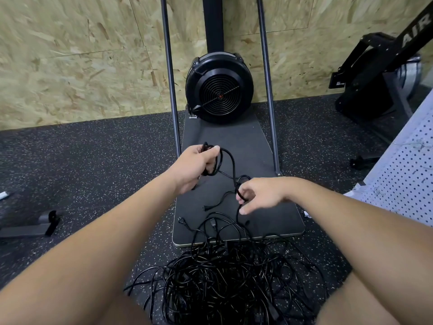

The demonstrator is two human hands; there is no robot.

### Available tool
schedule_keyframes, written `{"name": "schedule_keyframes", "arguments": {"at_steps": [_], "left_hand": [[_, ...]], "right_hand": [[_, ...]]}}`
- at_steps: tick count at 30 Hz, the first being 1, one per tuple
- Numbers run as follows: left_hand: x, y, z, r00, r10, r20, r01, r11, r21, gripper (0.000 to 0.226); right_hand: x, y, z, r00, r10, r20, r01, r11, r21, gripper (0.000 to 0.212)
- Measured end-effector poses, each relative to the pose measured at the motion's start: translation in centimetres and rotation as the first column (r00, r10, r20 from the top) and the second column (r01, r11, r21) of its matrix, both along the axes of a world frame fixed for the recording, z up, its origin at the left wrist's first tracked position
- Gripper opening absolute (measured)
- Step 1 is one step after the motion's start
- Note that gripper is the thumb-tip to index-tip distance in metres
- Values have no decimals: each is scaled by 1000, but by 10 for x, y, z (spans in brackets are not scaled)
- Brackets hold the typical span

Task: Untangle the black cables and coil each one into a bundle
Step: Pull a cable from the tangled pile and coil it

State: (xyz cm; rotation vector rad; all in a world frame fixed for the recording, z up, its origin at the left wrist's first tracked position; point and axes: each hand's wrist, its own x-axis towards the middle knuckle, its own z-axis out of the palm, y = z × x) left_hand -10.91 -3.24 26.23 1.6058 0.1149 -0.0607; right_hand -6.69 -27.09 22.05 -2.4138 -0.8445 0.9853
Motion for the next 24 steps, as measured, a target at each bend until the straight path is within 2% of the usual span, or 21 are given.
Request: {"name": "schedule_keyframes", "arguments": {"at_steps": [3, 5, 7, 9, 11, 16, 20, 24], "left_hand": [[2, 4, 0, 997, 64, -49, -68, 995, -75, 39], [2, 8, 3, 995, 26, -94, -42, 983, -177, 33], [3, 13, 7, 995, 7, -96, -29, 972, -235, 30], [5, 18, 7, 995, 26, -95, -47, 973, -225, 29], [4, 20, 5, 994, 44, -97, -63, 977, -205, 27], [-1, 8, 0, 994, -36, -106, 9, 969, -246, 36], [-7, -1, -1, 984, -147, -99, 139, 987, -82, 34], [-15, -15, 2, 949, -296, -107, 300, 954, 26, 40]], "right_hand": [[5, 3, -1, 995, 65, 72, -67, 997, 32, 28], [6, 6, 9, 978, 124, 169, -130, 991, 27, 13], [3, 13, 21, 950, 148, 275, -173, 982, 69, 18], [0, 20, 30, 925, 154, 347, -199, 975, 95, 24], [-5, 26, 35, 881, 152, 448, -221, 970, 105, 17], [-9, 34, 45, 821, -23, 571, -206, 921, 332, 15], [-10, 32, 56, 737, -136, 662, -215, 881, 421, 11], [-12, 22, 60, 704, -274, 655, -108, 871, 480, 43]]}}
